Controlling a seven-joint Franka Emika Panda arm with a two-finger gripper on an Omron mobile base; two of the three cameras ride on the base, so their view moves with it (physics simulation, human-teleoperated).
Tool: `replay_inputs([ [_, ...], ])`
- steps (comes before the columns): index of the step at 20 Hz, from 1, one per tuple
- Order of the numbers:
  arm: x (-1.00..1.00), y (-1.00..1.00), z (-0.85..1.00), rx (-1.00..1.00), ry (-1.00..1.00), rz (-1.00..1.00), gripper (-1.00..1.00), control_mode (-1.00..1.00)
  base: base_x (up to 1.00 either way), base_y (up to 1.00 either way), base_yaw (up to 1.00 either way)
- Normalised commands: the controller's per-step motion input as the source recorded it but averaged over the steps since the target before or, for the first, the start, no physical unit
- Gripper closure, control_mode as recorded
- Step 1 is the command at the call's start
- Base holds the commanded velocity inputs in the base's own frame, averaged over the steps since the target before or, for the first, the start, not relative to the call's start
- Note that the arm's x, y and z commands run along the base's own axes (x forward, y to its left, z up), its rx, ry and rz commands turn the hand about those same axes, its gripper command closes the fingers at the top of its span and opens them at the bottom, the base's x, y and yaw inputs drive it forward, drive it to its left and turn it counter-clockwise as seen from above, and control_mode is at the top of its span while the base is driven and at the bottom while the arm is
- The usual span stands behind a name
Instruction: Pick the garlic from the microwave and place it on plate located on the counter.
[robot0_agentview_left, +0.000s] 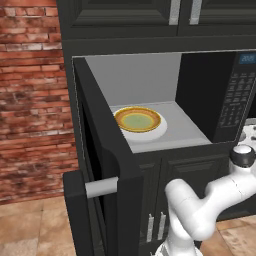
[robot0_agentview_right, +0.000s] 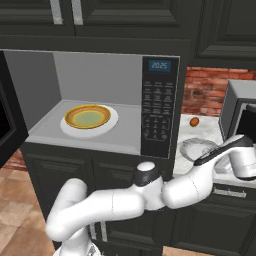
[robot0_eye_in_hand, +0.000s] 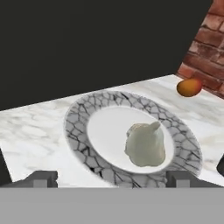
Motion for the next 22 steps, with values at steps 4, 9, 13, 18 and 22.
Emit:
replay_inputs([
  [4,-1.0,0.28,0.36,-0.09,-0.01,0.0,-1.0,-1.0,0.0,0.0,0.0],
  [9,-0.54,0.96,0.31,-0.14,-0.1,0.08,-1.0,-1.0,0.0,0.0,0.0],
  [13,-0.23,0.83,0.1,-0.1,-0.19,0.13,-1.0,-1.0,0.0,0.0,0.0],
  [18,-0.75,0.53,-0.02,-0.08,-0.33,0.15,-1.0,-1.0,0.0,0.0,0.0],
  [22,-1.0,0.14,0.0,-0.08,-0.29,0.0,-1.0,-1.0,0.0,0.0,0.0],
])
